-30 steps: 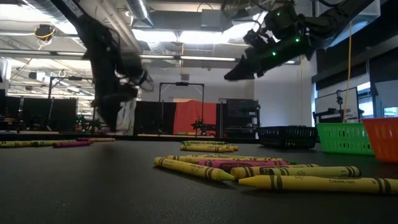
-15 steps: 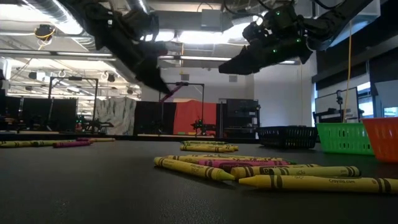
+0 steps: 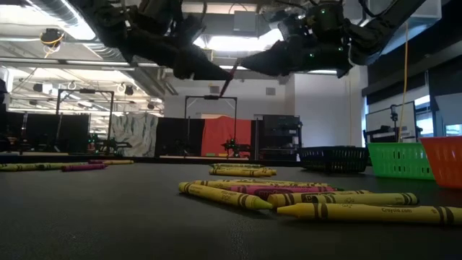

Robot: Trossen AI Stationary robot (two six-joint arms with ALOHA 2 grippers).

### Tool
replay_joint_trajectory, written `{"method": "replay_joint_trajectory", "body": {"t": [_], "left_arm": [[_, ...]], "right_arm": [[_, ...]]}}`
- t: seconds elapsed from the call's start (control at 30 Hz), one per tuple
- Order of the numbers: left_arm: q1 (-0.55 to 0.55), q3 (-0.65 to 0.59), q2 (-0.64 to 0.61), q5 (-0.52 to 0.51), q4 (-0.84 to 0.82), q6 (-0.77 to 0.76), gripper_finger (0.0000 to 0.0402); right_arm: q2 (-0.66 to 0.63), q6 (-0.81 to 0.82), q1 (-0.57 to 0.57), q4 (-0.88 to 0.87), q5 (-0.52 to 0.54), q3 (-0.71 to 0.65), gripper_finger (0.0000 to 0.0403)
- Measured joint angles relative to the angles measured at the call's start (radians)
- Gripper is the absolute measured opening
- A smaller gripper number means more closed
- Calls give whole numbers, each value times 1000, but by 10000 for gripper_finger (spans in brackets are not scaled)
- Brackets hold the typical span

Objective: Sort crayons
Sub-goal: Put the red crayon into the green basket

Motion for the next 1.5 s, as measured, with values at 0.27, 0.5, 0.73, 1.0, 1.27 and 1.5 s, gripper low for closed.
{"method": "replay_joint_trajectory", "body": {"t": [0.27, 0.5, 0.73, 1.0, 1.27, 1.5], "left_arm": [[-14, 0, 41, 45, 105, -48, 1], [-64, -1, 48, 17, 173, -39, 1], [-95, -42, 48, -37, 267, -17, 0], [-96, -44, 48, -98, 275, -22, 5], [-97, -44, 48, -169, 264, -93, 51], [-97, -45, 48, -189, 154, -157, 119]], "right_arm": [[8, -64, 62, 53, 1, 0, 197], [27, -66, 80, 96, 26, 0, 195], [27, -68, 79, 94, 1, 0, 112], [27, -118, 79, 88, 30, 0, 19], [-34, -103, 79, -71, 222, 25, 32], [-141, -55, 79, -384, 311, 86, 24]]}}
